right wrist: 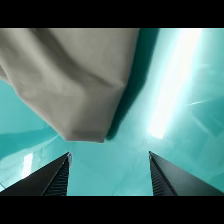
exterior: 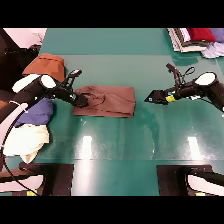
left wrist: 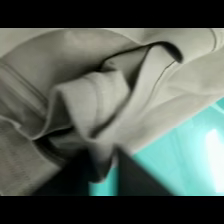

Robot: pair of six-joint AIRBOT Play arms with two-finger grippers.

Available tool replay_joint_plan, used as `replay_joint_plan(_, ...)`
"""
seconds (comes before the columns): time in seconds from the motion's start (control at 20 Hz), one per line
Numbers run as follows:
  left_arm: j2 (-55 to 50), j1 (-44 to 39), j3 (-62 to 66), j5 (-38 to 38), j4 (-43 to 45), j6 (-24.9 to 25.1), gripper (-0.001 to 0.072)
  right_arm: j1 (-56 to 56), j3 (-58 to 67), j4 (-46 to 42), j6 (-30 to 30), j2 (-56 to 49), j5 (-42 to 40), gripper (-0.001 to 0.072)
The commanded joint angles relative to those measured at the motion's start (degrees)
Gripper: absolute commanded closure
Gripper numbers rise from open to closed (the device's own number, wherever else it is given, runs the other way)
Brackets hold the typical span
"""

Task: Fold the shirts.

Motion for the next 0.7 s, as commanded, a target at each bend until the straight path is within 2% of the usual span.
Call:
replay_joint_plan(0.0,-0.15,1.9,4.2,-9.01,3.67,0.28,0.0686,-0.22,0.35,-0.04,-0.04,0.42,0.5,0.0166)
replay_joint_plan(0.15,4.2,6.62,9.22,-18.86,8.98,0.57,0.0686,-0.42,1.7,-0.02,0.0,0.42,1.84,0.0166)
replay_joint_plan(0.35,7.72,11.13,8.92,-29.59,14.93,1.6,0.0685,-0.42,0.96,-0.09,0.44,0.39,1.9,0.0166)
replay_joint_plan(0.45,7.65,11.23,7.19,-29.9,15.52,1.57,0.0684,-0.42,0.33,-0.04,0.46,0.39,1.7,0.0166)
replay_joint_plan(0.5,7.65,11.06,5.95,-28.96,15.19,1.55,0.0623,-0.37,0.33,0.02,0.46,0.35,1.64,0.0166)
replay_joint_plan(0.55,7.65,11.08,4.37,-28.0,15.21,0.68,0.028,-0.37,0.39,0.07,0.85,0.39,1.53,0.0165)
replay_joint_plan(0.6,7.65,11.08,2.75,-27.1,15.87,-1.2,0.0084,-0.37,0.39,0.11,1.29,0.39,1.51,0.0165)
replay_joint_plan(0.65,7.65,11.08,1.64,-25.9,17.35,-1.68,0.0111,-0.37,0.39,0.11,1.29,0.39,1.46,0.0147)
